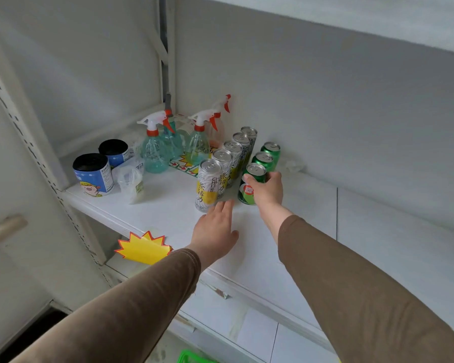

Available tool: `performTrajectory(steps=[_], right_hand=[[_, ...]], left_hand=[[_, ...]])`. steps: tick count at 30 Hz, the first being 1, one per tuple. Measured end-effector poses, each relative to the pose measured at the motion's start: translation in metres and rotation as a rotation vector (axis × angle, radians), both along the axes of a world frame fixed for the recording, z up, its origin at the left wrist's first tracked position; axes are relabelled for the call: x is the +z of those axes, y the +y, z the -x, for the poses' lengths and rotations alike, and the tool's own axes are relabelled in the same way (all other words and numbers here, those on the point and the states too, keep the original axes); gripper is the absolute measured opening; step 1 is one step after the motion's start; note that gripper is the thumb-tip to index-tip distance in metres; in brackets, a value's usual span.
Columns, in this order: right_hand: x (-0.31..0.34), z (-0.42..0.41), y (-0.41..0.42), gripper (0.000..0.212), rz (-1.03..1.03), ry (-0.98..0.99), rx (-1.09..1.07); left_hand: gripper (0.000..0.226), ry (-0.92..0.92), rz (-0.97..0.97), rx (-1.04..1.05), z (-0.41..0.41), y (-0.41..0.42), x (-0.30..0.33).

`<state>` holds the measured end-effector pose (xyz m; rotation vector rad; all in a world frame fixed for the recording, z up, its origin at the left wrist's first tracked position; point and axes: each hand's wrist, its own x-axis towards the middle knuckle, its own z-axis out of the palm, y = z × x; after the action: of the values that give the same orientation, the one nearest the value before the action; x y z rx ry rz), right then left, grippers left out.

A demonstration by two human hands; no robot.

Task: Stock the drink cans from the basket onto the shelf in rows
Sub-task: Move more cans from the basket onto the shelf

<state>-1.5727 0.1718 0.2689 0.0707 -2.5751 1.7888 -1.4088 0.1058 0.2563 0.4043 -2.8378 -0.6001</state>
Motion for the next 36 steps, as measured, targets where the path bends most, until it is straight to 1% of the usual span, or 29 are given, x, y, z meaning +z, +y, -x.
performTrajectory(steps=[8, 13, 15, 18, 20, 24, 28, 32, 36], right_hand=[[0.000, 0.001, 0.002, 0.062, -0.031, 0.008, 0.006], [-0.007, -0.023, 0.030, 0.059, -0.064, 0.018, 0.045], [-0.011, -0.037, 0.047, 0.061, -0.128, 0.072, 0.059], [-0.015, -0.065, 0.074, 0.052, -0.231, 0.174, 0.118], [-0.018, -0.088, 0.089, 0.049, -0.302, 0.245, 0.181], [-0.027, -0.139, 0.109, 0.052, -0.430, 0.423, 0.313], [-0.044, -0.192, 0.130, 0.055, -0.565, 0.586, 0.363], [-0.067, -0.241, 0.154, 0.058, -0.649, 0.616, 0.375], [-0.110, -0.291, 0.184, 0.060, -0.706, 0.623, 0.415]], left_hand=[[0.075, -0.011, 0.014, -0.012, -0.001, 0.003, 0.002], [0.077, -0.013, 0.026, 0.000, -0.017, 0.006, 0.000], [0.078, -0.015, 0.035, 0.015, -0.027, 0.009, -0.002], [0.077, -0.013, 0.066, 0.035, -0.042, 0.015, -0.008], [0.077, -0.008, 0.082, 0.036, -0.054, 0.019, -0.014], [0.077, 0.037, 0.109, 0.032, -0.088, 0.032, -0.028], [0.078, 0.110, 0.124, 0.007, -0.129, 0.047, -0.045], [0.081, 0.144, 0.132, -0.005, -0.174, 0.063, -0.068], [0.084, 0.116, 0.130, -0.025, -0.226, 0.085, -0.110]])
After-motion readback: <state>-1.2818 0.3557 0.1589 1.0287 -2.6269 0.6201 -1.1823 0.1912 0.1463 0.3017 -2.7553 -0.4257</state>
